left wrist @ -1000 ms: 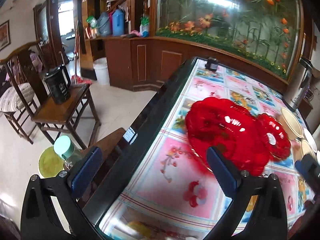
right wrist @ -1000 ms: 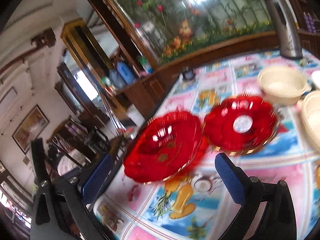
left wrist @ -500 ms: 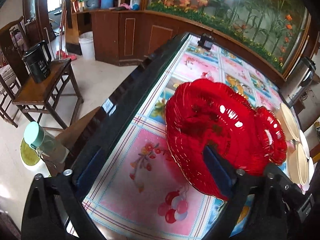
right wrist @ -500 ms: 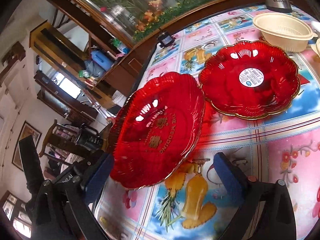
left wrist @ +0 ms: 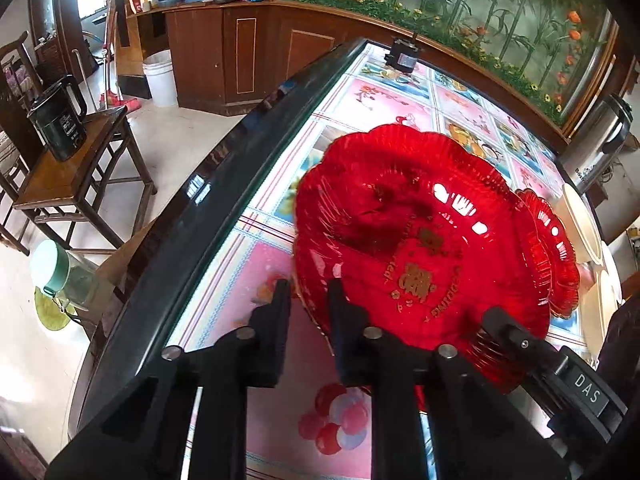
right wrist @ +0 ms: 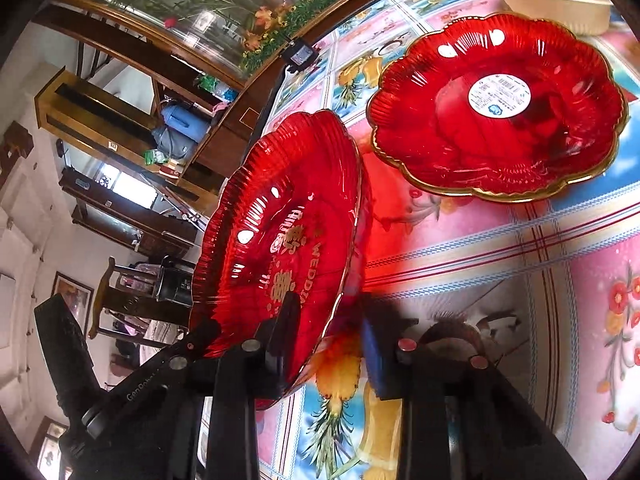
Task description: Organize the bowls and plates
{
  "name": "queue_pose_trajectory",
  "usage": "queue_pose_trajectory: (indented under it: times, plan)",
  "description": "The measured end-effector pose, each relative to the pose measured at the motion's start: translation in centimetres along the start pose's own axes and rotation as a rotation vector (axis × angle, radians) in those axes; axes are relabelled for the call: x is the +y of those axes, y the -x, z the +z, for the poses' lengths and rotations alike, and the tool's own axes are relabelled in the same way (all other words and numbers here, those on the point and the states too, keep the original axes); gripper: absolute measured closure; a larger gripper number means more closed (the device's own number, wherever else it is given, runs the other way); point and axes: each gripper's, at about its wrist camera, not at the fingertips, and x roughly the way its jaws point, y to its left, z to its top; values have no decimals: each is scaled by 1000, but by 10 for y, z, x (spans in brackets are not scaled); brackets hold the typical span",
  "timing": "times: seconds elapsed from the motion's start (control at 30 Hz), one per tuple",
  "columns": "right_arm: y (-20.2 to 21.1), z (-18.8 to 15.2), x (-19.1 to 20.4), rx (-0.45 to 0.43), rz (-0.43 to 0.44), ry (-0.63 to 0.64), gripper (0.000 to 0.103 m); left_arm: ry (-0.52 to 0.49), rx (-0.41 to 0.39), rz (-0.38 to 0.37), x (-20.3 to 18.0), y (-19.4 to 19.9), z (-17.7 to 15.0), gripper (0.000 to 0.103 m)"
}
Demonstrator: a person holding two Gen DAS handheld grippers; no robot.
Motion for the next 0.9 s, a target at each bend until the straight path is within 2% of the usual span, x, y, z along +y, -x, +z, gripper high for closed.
queue_pose_trajectory:
  times: [0.17,0.37,0.67,0.9]
  plan:
    - [0,0,-5,2,12,-13,74,0,12,-13,0,3,-2,91]
    - [1,-3,-8,61,41,-25,74,0,17,3,6,17,-17,91]
    - [12,-38,3,160,82,19,74,-8,9,57,24,47,-58,90]
    - [22,-60,5,182,98,52,74,0,10,80,30,58,-74,90]
